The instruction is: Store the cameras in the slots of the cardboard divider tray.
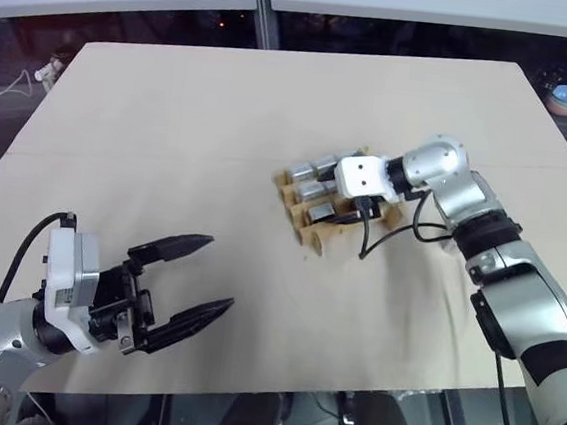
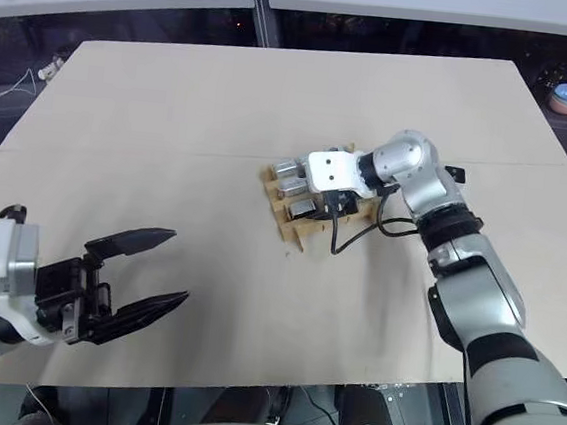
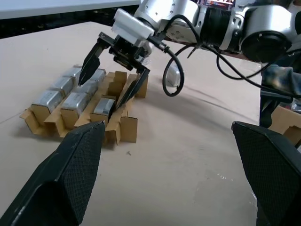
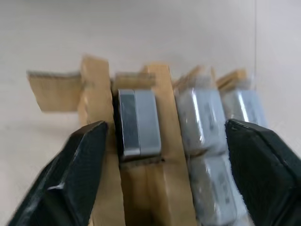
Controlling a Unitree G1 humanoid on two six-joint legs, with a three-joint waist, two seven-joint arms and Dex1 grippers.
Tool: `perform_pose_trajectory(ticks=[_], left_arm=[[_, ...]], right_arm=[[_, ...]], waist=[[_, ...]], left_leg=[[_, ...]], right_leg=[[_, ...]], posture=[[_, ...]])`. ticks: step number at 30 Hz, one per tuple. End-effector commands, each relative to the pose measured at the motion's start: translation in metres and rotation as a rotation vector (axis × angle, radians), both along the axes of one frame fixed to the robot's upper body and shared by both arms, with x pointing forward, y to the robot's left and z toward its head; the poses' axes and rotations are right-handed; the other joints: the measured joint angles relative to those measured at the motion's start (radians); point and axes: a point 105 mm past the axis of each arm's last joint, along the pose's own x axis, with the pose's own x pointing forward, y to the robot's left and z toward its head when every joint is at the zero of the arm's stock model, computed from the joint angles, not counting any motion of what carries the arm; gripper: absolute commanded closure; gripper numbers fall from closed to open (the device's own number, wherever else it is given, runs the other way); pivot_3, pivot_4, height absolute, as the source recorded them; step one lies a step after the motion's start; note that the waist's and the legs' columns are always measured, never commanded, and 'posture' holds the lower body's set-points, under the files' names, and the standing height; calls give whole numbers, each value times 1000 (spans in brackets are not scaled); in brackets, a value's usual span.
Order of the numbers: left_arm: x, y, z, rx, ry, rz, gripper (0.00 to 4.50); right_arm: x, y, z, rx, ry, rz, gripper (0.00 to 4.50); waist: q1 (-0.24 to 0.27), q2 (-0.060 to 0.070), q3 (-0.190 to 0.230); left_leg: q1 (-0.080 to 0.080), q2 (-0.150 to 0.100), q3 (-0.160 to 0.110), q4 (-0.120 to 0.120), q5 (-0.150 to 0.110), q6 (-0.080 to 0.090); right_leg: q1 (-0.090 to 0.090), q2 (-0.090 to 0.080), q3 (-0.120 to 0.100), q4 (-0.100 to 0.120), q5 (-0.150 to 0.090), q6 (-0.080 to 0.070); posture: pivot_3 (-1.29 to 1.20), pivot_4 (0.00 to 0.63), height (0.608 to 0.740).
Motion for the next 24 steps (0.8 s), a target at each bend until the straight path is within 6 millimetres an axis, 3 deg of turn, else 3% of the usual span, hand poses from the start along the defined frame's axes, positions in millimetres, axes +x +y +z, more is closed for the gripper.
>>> perform_pose_trajectory(ticks=[1, 5, 7, 9, 10, 11, 14, 18, 24], left_arm=[[0, -5, 4, -2, -28, -32, 0], [5, -11, 7, -11, -33, -81, 0], [10, -12, 8, -11, -38, -102, 0], [16, -13, 9, -11, -36, -129, 0], [17, -13, 9, -11, -34, -136, 0], [19, -14, 8, -12, -32, -150, 0], [25, -17, 9, -13, -28, -190, 0], [30, -18, 11, -12, -30, -218, 0], [33, -19, 12, -16, -30, -238, 0]], right_arm=[[-25, -20, 52, 198, 28, -65, 644], [-48, -79, 66, 323, 96, -391, 644], [-55, -109, 61, 388, 119, -642, 644], [-54, -151, 42, 359, 6, -1054, 644], [-56, -161, 38, 348, -35, -1162, 644], [-60, -167, 27, 377, 21, -1288, 644], [-67, -157, 2, 514, 246, -1470, 644], [-64, -159, -7, 684, 294, -1641, 644], [-68, -170, -26, 749, 312, -1870, 644]], waist=[[7, 0, 0], [26, 0, 0], [31, 0, -1], [28, 1, -2], [26, 2, -2], [23, 2, -2], [0, 2, -3], [1, 3, -3], [0, 2, -3]], left_leg=[[-2, 0, -2, 0, 0, 0], [-4, 0, -4, 1, 0, 0], [-4, 0, -4, 1, 0, 0], [-4, 0, -4, 1, 0, 0], [-4, 0, -3, 1, 0, 0], [-4, 0, -3, 1, 0, 0], [0, 0, 2, 0, 1, -1], [1, 0, 2, 0, 1, -2], [0, -1, 0, -1, 1, -2]], right_leg=[[0, 0, -1, 0, 0, 0], [-1, -1, -4, -2, 0, 0], [-1, -1, -4, -2, 0, 0], [-1, -1, -4, -1, 0, 0], [-1, -1, -3, 0, 0, 0], [-1, -1, -2, 1, 0, 0], [-1, 0, 3, 4, 0, 0], [-2, 0, 2, 5, 1, -1], [-2, 0, 1, 3, 1, -1]], posture=[[0, 150, 740], [0, 150, 740], [0, 150, 740], [0, 150, 740], [0, 150, 740], [0, 150, 740], [0, 150, 740], [0, 150, 740], [0, 150, 740]])
